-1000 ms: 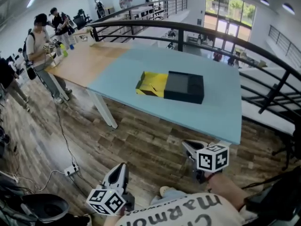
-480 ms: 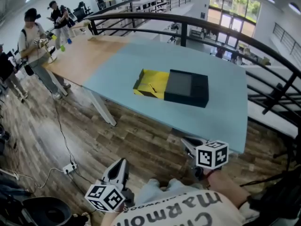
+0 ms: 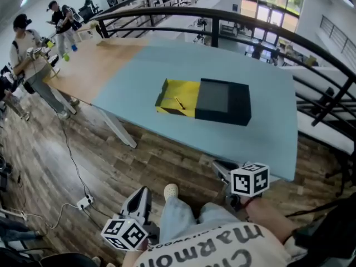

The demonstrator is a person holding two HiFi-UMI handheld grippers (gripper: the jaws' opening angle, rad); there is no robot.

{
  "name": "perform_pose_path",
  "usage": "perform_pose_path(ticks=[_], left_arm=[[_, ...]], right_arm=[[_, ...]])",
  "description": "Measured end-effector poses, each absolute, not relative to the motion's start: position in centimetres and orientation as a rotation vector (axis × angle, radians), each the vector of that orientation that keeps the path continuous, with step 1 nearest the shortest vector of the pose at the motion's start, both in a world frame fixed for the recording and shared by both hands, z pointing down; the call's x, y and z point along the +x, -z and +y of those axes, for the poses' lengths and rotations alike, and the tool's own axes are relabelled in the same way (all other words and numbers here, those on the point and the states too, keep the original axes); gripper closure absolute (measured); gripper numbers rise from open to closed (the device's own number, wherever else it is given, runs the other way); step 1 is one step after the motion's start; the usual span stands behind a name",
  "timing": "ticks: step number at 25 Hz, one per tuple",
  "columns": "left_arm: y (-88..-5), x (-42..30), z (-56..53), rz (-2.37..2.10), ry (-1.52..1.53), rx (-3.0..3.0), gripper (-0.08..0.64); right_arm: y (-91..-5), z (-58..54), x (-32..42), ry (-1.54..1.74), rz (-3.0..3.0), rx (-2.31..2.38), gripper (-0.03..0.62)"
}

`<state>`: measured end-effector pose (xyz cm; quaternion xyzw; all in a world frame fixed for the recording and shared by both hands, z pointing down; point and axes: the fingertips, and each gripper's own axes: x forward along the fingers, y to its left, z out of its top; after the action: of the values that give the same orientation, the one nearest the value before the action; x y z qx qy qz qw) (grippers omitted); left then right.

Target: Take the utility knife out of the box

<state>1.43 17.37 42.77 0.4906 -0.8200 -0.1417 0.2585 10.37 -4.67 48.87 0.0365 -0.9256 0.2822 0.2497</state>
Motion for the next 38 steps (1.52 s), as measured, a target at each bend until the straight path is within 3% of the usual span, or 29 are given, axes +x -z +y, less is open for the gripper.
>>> perform_pose_path(ticks=[8, 20, 30, 38], left_arm=[[-42.7, -5.1, 12.4, -2.144, 0.365, 1.43, 0.558], [-38.7, -20.1, 6.6, -2.085, 0.32, 1.559, 0.558], [-37.5, -28.3, 1.2, -1.992, 0.273, 1.704, 0.558], [-39.2, -30.6, -2.3, -1.878, 0.234, 1.811, 0.558]], right_arm=[[-49.3, -8.5, 5.7, -0.802, -2.518, 0.226, 0.549], [-45.0, -12.8, -7.6, -0.854, -2.573, 0.345, 0.549], [-43.6, -17.1, -13.1, -0.876, -2.606, 0.539, 0.549], [-45.3, -18.1, -13.9, -0.921, -2.585, 0.662, 0.549]])
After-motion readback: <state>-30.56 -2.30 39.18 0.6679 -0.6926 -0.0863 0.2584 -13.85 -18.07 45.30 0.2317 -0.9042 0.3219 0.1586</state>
